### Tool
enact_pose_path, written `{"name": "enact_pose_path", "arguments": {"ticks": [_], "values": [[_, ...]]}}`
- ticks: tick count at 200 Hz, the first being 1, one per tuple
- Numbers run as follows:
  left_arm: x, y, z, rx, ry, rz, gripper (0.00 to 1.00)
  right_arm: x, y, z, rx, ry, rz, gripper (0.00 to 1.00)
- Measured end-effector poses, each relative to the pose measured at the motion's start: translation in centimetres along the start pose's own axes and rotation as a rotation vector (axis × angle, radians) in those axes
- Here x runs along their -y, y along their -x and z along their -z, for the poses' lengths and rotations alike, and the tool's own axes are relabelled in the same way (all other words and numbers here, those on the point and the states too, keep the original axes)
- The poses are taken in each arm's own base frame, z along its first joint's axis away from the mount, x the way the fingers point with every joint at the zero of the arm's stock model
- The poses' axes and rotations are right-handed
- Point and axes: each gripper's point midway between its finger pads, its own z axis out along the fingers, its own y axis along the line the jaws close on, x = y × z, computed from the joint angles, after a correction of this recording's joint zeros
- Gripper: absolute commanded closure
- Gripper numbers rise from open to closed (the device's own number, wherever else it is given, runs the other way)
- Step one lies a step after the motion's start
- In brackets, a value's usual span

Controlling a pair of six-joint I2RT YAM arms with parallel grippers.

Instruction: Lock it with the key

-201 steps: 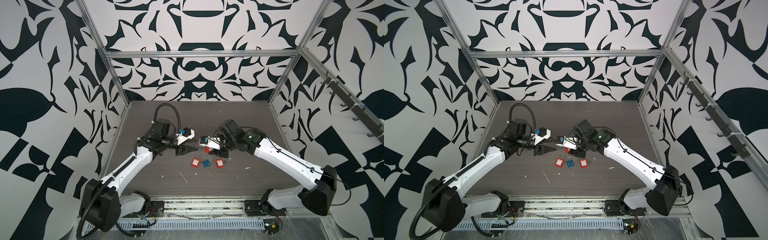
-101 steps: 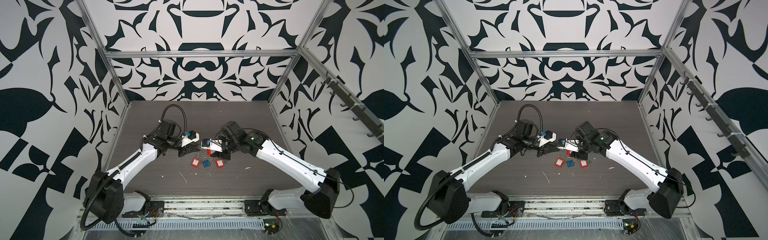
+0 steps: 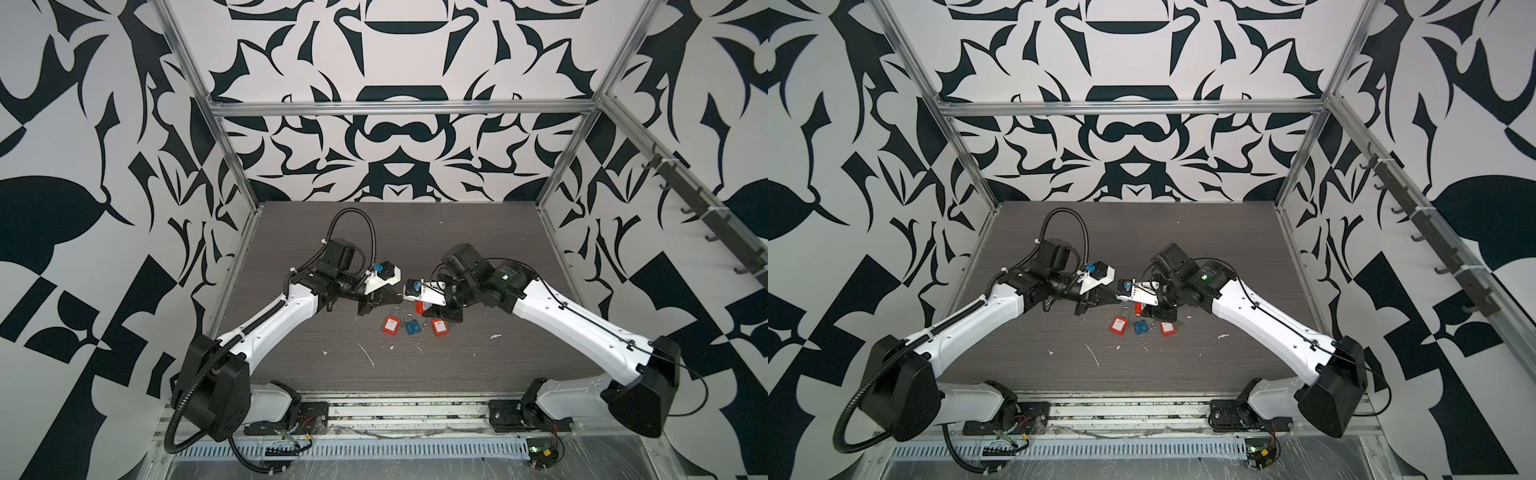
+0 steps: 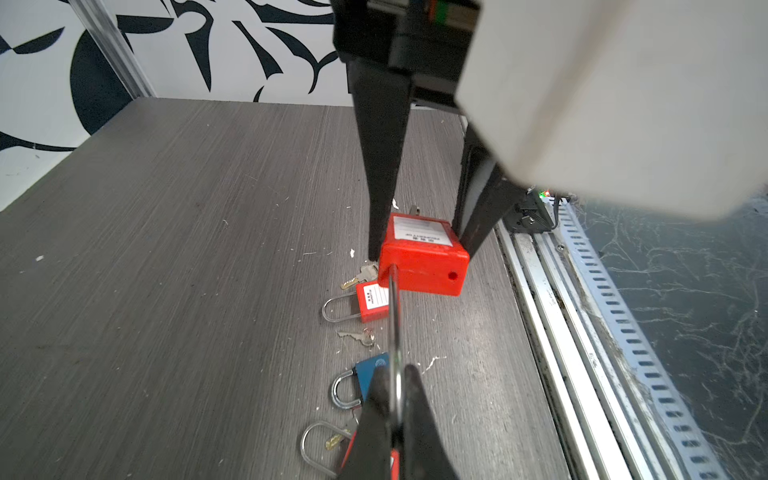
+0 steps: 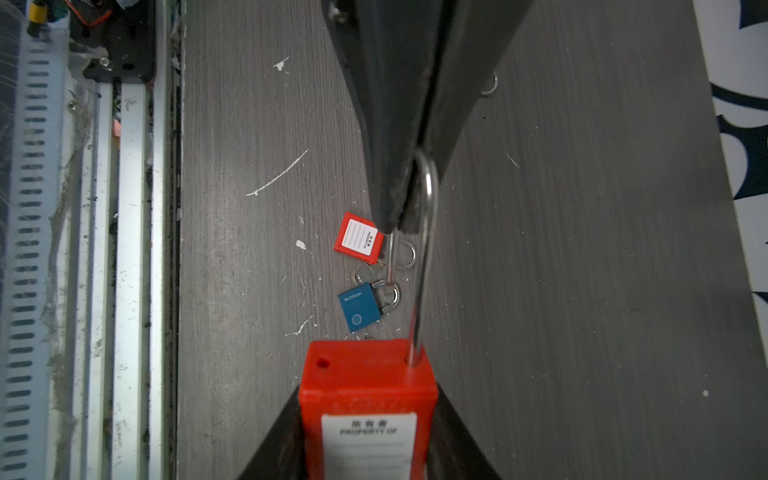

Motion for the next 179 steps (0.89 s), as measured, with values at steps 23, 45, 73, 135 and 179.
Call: {"name": "enact_pose_path", "arguments": {"ticks": [23,45,73,135,179], "values": [[0.2,0.4,-0.3,0.027,-0.013,0.013,1.00,-0.4,0.0,0.1,0.005,0.015,-0.002,0.37],[0.4,0.2,-0.5,0.040,-0.022,0.048,1.00,-0.6,0.0,0.9,0.010,0.007,-0.003,0.31],[0.2,0.5,-0.6,0.069,-0.020,0.065,1.00,-0.7,-0.3,2.3,0.003,-0.031,-0.010,0.25],[0.6,0.9,-0.7,0.113,-0.048,0.097,1.00,-0.2,-2.4,3.1,-0.063,-0.052,-0.045,0.32],[1.0,1.2,-0.5,0.134,-0.062,0.089,1.00,-0.2,-2.8,2.0,-0.090,-0.015,-0.047,0.42]]}}
